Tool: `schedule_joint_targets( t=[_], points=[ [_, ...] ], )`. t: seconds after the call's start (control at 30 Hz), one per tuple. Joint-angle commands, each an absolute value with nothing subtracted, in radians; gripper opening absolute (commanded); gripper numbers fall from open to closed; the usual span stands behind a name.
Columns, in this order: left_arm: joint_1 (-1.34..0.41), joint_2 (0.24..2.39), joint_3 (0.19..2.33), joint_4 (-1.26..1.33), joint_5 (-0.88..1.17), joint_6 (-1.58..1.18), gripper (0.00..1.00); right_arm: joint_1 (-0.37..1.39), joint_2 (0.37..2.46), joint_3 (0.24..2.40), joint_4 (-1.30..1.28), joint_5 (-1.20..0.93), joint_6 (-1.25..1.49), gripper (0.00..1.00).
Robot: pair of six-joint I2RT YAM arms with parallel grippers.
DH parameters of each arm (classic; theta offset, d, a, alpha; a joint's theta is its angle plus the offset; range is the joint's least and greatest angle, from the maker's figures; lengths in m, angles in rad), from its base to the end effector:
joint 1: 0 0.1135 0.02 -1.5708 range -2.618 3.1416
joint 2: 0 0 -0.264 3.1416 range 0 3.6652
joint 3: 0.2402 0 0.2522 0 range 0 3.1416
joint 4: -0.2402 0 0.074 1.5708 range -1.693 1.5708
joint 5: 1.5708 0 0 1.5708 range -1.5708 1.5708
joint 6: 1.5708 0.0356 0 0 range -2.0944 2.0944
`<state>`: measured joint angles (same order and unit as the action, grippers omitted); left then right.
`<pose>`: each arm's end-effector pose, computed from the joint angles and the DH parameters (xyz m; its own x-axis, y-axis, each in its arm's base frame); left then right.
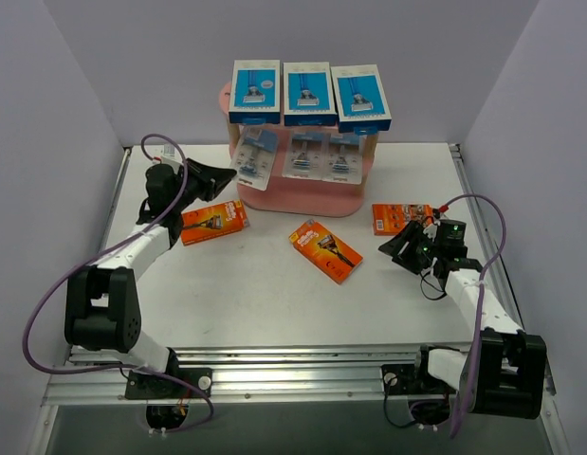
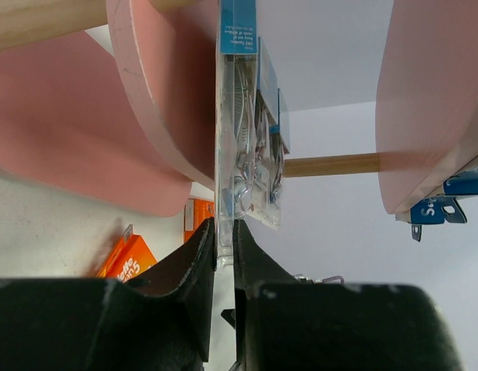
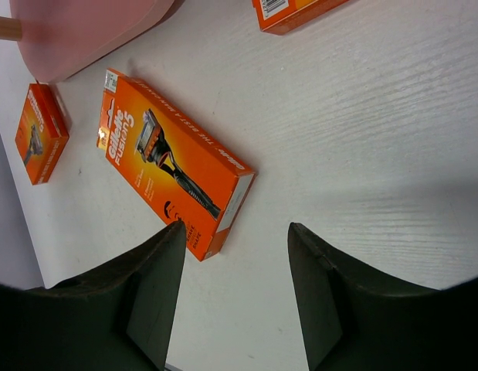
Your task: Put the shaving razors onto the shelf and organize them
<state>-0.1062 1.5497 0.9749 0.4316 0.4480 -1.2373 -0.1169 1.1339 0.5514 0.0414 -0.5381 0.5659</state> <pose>0.3540 -0.0532 0.2795 -0.5396 -0.7990 -0.2656 0.0367 0.2928 -0.9555 0.2360 -0.0093 0.2142 -0.6120 0.5355 -0.5820 -0.0094 0.7309 0.6824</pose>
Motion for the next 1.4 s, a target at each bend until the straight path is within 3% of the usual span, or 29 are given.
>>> schedule_joint_targets(
  t=[0.0,1.37],
  points=[
    [-0.118,1.572,1.048,0.514,0.408,-1.244,0.02,-0.115,1.146,0.600,0.043,-0.532,0.546,0.51],
    [-0.199,1.709,1.140,0.514,0.287,-1.243,0.02,-0.117,1.184,0.574,0.089,-0.531,0.554,0.51]
  ],
)
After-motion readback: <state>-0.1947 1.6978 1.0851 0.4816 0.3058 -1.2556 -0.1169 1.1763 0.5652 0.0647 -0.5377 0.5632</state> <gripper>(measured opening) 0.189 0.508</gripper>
